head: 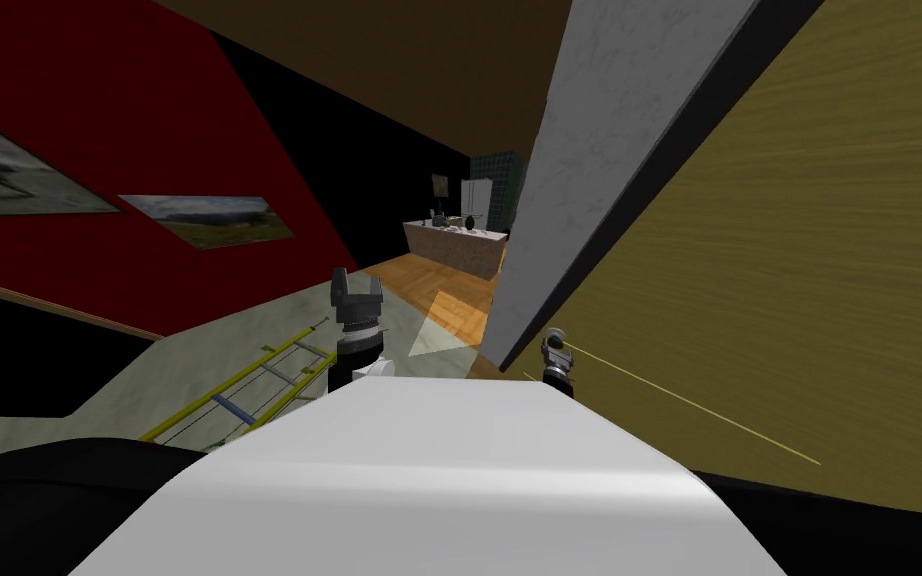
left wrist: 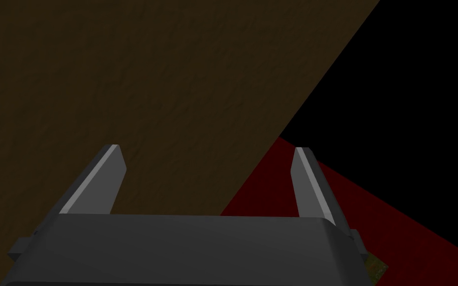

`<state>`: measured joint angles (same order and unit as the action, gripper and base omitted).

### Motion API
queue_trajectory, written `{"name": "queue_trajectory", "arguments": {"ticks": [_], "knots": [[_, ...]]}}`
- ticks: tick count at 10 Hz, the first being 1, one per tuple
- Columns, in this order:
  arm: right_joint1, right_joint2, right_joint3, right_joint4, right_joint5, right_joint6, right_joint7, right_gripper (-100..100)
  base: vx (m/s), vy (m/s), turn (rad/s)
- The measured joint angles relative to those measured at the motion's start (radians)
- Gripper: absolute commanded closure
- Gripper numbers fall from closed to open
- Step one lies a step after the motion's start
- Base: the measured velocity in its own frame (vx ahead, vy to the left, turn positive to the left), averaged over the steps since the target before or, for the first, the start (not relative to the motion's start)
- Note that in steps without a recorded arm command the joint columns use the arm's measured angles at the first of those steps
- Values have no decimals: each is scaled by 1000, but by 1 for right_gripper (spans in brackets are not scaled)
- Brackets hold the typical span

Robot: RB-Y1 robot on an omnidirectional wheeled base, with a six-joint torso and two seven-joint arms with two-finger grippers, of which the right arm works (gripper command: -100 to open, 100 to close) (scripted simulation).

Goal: Pull the door open

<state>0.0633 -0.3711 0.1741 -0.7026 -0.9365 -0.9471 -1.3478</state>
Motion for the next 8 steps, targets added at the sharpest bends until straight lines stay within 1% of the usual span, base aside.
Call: {"name": "queue_trajectory", "arguments": {"ticks": [1, 2, 7, 8], "knots": [[14, -9, -1, -14, -2, 2, -9, -100, 37, -4, 1], [16, -10, -1, -17, -3, 3, -9, 100, 0, 0, 0], [14, -9, 0, -14, -2, 4, -7, 100, -6, 0, 3], [14, -8, 0, -14, -2, 4, -7, 100, -109, 11, 43]]}}
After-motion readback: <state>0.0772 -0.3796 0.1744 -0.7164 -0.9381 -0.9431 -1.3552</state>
